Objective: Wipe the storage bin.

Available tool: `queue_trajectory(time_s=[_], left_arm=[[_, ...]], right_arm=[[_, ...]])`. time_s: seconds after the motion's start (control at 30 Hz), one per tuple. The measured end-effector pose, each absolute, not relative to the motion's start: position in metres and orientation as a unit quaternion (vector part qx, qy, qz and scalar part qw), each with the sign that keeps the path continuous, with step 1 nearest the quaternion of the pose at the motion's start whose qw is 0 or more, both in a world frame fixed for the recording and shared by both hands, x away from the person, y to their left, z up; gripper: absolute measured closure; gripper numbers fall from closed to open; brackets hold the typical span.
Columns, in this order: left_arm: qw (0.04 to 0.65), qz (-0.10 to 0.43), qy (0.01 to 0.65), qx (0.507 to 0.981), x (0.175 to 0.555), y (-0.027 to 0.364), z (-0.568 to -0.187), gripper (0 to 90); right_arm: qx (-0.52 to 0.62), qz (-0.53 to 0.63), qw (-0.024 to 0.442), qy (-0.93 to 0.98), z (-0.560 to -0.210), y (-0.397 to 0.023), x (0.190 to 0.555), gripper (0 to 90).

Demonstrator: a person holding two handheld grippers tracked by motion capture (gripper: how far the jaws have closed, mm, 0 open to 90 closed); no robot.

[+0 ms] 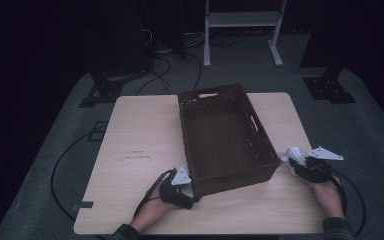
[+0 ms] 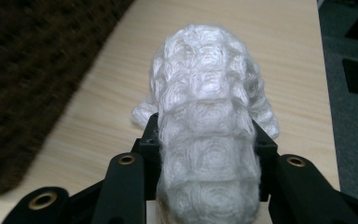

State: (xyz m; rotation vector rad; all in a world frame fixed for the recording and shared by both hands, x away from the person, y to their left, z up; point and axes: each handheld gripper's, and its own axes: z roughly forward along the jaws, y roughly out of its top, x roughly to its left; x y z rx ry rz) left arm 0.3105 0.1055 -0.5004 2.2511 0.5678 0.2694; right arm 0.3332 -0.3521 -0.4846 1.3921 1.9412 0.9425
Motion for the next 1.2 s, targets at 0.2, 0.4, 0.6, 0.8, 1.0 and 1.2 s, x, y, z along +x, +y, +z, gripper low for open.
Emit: queue_trajectory(time_s=[0.2, 0.4, 0.6, 0.8, 1.0, 1.2], left_arm=[[0.391, 0.106, 0.224, 0.886, 0.31, 0.105, -0.5, 16.7], [0.391, 0.106, 0.224, 0.886, 0.31, 0.106, -0.5, 16.7], [0.391, 0.106, 0.224, 0.886, 0.31, 0.106, -0.5, 16.7], [0.391, 0.105, 0.223, 0.887, 0.311, 0.106, -0.5, 16.4], [0.374, 0.106, 0.225, 0.894, 0.311, 0.111, -0.496, 13.1], [0.387, 0.114, 0.239, 0.883, 0.309, 0.134, -0.483, 11.4]], right_arm=[[0.527, 0.345, 0.266, 0.73, -0.492, -0.354, 0.338, 52.3], [0.542, 0.34, 0.259, 0.724, -0.49, -0.356, 0.339, 29.2], [0.548, 0.359, 0.26, 0.709, -0.479, -0.363, 0.335, 13.0], [0.542, 0.388, 0.255, 0.7, -0.457, -0.363, 0.324, 12.9], [0.528, 0.415, 0.222, 0.707, -0.441, -0.362, 0.316, 47.6], [0.528, 0.416, 0.22, 0.707, -0.437, -0.359, 0.313, 70.1]])
